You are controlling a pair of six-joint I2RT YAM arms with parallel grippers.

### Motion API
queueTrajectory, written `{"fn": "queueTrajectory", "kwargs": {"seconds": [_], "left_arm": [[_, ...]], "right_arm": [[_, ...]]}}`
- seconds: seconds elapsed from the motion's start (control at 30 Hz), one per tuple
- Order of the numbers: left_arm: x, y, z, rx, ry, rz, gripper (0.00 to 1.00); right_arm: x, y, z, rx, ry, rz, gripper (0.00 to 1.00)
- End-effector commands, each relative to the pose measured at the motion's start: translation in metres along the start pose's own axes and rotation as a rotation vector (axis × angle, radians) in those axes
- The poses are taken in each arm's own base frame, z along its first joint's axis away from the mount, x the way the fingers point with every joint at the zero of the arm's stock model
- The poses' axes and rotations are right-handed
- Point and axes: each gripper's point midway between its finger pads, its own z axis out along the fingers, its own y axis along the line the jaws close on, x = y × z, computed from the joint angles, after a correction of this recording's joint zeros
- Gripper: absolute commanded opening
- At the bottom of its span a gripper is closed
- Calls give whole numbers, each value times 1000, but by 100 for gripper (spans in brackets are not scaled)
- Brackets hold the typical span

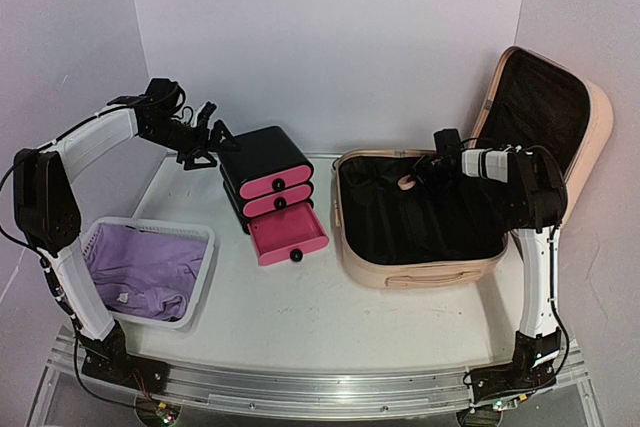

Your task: Open, take out, and arrange the luggage

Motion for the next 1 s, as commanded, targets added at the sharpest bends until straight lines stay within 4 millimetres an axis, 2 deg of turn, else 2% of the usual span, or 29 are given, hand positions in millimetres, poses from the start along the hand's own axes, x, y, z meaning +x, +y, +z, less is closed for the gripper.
{"fn": "queueTrajectory", "kwargs": {"seconds": [0.0, 0.23, 0.33, 0.43, 0.53, 0.6, 0.67, 0.87, 0.97], "left_arm": [[-8, -4, -4, 19, -29, 15, 98], [-9, -6, -6, 19, -33, 19, 98], [-9, -8, -7, 20, -36, 22, 98], [-9, -8, -7, 19, -39, 24, 98], [-9, -7, -7, 18, -39, 23, 98], [-9, -7, -7, 18, -38, 23, 98], [-9, -5, -5, 14, -36, 20, 98], [-8, -2, -1, 14, -26, 12, 98], [-7, 0, -1, 9, -25, 12, 98]], "right_arm": [[-27, 42, -52, -86, -96, -25, 16], [-14, 49, -89, -116, -86, -66, 14], [5, 56, -103, -157, -30, -95, 12], [31, 74, -118, -215, 31, -145, 11], [71, 105, -138, -263, 88, -262, 11], [116, 133, -147, -304, 146, -386, 11], [156, 150, -153, -334, 208, -467, 11], [265, 187, -151, -402, 369, -584, 11], [307, 197, -149, -411, 397, -645, 11]]}}
